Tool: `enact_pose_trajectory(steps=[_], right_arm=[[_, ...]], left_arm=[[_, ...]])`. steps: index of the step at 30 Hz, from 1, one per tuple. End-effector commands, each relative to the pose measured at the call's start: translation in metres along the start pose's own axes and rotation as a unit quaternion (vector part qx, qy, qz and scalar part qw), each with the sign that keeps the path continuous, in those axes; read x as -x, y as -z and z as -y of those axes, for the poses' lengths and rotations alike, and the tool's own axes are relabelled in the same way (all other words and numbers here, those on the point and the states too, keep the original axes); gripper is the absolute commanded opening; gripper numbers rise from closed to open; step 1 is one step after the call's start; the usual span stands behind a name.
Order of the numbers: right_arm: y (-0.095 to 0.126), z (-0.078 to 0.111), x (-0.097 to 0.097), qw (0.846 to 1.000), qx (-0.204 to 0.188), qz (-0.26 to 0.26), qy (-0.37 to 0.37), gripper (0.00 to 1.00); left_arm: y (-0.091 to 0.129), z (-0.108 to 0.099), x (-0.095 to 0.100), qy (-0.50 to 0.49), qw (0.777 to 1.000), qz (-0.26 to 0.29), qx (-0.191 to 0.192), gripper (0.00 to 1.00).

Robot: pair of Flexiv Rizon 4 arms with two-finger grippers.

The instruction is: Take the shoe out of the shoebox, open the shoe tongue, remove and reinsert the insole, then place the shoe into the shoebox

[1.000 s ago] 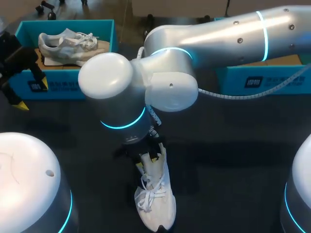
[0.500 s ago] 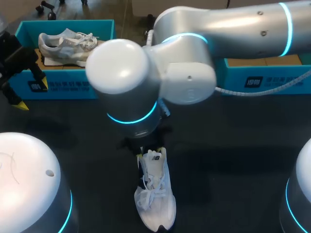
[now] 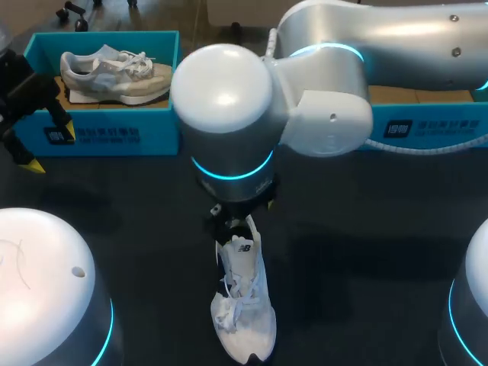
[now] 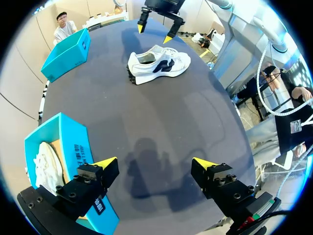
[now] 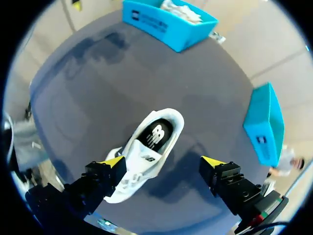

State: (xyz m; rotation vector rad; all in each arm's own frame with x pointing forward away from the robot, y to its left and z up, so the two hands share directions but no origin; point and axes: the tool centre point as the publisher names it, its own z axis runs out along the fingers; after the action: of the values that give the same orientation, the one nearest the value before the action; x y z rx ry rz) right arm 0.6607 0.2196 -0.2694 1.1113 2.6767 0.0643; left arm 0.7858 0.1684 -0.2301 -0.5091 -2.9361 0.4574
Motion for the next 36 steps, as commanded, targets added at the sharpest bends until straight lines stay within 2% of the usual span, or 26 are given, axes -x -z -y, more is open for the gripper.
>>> enact_pose_trajectory(steps=[1, 3, 14, 16, 17, 19, 21, 26, 32, 36], right_arm=[[-0.005, -0.004, 0.016, 0.954, 0.019, -0.123, 0.273, 1.0], [-0.004, -0.005, 0.019, 0.935, 0.024, -0.151, 0.319, 1.0], [-0.004, -0.005, 0.019, 0.935, 0.024, -0.151, 0.319, 1.0], [-0.009, -0.015, 0.013, 0.927, -0.003, -0.133, 0.35, 1.0], [-0.009, -0.019, 0.011, 0.929, -0.009, -0.12, 0.35, 1.0], [-0.011, -0.027, 0.008, 0.92, -0.008, -0.124, 0.372, 1.0], [-0.014, -0.033, 0.005, 0.921, -0.024, -0.112, 0.373, 1.0], [-0.024, -0.043, 0.007, 0.918, -0.013, -0.097, 0.385, 1.0], [-0.034, -0.05, 0.016, 0.921, 0.008, -0.084, 0.381, 1.0], [-0.044, -0.055, 0.02, 0.917, 0.007, -0.082, 0.39, 1.0]], left_arm=[[0.001, 0.0, 0.0, 0.0, 1.0, -0.001, 0.001, 1.0], [0.001, 0.0, 0.0, 0.0, 1.0, -0.001, 0.001, 1.0], [0.001, 0.0, 0.0, 0.0, 1.0, -0.001, 0.001, 1.0], [0.001, 0.0, 0.0, 0.0, 1.0, -0.001, 0.001, 1.0], [0.001, 0.0, 0.0, 0.0, 1.0, -0.001, 0.001, 1.0], [0.001, 0.0, 0.0, 0.0, 1.0, -0.001, 0.001, 1.0], [0.001, 0.0, 0.0, 0.0, 1.0, -0.001, 0.001, 1.0], [0.001, 0.0, 0.0, 0.0, 1.0, -0.001, 0.001, 1.0], [0.001, 0.0, 0.0, 0.0, 1.0, -0.001, 0.001, 1.0], [0.001, 0.0, 0.0, 0.0, 1.0, -0.001, 0.001, 1.0]])
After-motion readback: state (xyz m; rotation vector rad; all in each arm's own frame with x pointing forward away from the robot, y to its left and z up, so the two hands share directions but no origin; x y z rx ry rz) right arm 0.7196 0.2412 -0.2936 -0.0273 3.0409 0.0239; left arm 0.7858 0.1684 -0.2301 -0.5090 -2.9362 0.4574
